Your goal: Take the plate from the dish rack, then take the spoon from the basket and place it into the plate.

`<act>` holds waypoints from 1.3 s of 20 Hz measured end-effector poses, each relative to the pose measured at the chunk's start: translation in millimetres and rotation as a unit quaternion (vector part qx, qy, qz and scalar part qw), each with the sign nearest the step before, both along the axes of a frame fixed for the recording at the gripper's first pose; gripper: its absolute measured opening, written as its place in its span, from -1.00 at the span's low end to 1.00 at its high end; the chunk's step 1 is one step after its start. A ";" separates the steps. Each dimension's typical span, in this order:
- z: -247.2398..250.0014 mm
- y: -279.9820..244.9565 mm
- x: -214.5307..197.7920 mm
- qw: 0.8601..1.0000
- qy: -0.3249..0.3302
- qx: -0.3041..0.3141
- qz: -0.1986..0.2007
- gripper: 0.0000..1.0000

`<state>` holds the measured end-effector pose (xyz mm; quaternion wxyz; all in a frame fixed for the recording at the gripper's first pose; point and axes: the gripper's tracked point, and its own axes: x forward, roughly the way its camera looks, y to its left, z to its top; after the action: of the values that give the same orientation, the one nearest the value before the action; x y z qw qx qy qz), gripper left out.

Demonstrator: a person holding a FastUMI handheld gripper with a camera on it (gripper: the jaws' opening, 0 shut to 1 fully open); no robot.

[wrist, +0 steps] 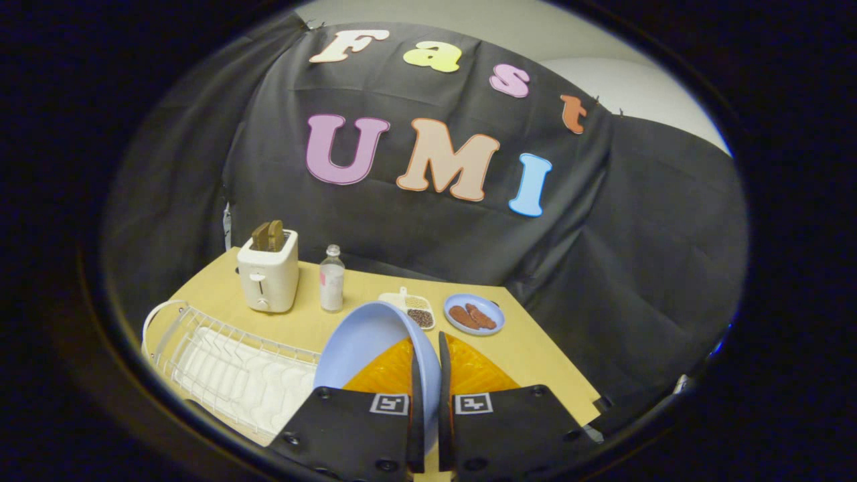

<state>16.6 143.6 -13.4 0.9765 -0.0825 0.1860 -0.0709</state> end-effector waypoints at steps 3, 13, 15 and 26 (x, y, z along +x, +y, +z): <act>6.8 -32.0 -9.4 1.000 -0.007 0.020 -0.009 -0.78; 7.0 -106.3 -29.2 0.997 -0.035 0.064 0.006 -0.78; 8.9 -111.6 -32.8 0.996 -0.040 0.080 0.018 -0.78; -5.9 -156.7 -51.9 0.989 -0.036 0.138 0.041 -0.78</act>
<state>-35.3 -13.1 -19.3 0.9868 0.0479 0.1547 -0.0072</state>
